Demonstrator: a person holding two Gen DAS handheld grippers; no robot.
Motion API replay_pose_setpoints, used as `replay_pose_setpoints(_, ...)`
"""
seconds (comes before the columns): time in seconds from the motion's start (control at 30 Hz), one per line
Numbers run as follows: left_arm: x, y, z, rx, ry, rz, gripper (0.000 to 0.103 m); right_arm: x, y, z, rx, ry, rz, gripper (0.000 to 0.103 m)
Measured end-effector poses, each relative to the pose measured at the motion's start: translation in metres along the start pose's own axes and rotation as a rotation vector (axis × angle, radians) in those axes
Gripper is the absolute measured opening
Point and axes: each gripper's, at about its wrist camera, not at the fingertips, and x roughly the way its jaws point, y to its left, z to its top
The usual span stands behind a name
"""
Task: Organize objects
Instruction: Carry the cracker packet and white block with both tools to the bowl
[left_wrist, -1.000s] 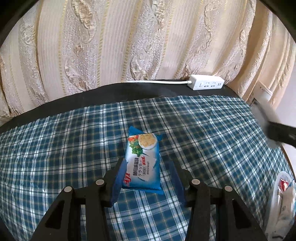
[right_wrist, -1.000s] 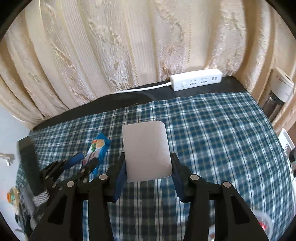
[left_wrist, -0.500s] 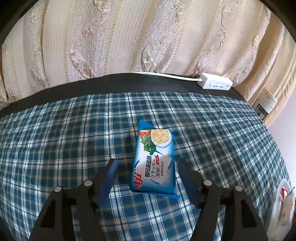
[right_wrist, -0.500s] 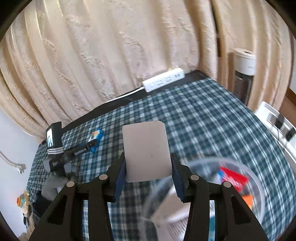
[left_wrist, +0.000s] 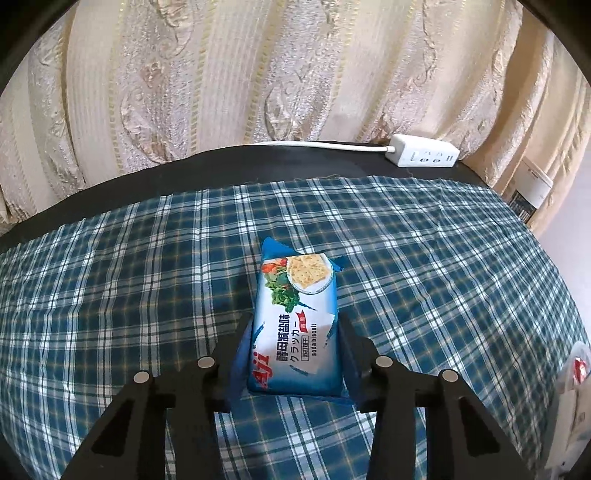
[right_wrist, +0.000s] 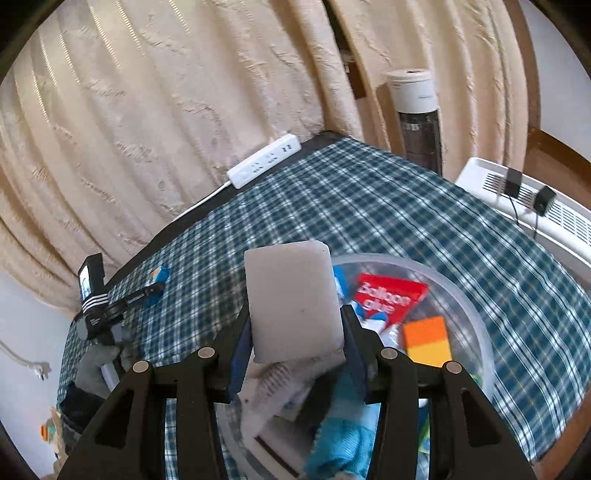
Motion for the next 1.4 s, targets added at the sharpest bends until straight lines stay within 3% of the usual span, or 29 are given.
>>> replay_pose_setpoints(0.27,-0.015,-0.008,0.001,0.018,-0.029,-0.019,0.044,-0.015,-0.01,-0.001,0.004,-0.042,-0.061,0.047)
replay_pose_setpoints(0.7,-0.048,-0.045,-0.002,0.085,-0.078,-0.09,0.044,-0.034,-0.035,-0.018,0.052,-0.032,-0.111,0.047)
replay_pose_setpoints(1.4,-0.119,-0.123,-0.027,0.259,-0.144,-0.309,0.044,-0.023,-0.07,-0.031,0.13,0.038,-0.204,0.047)
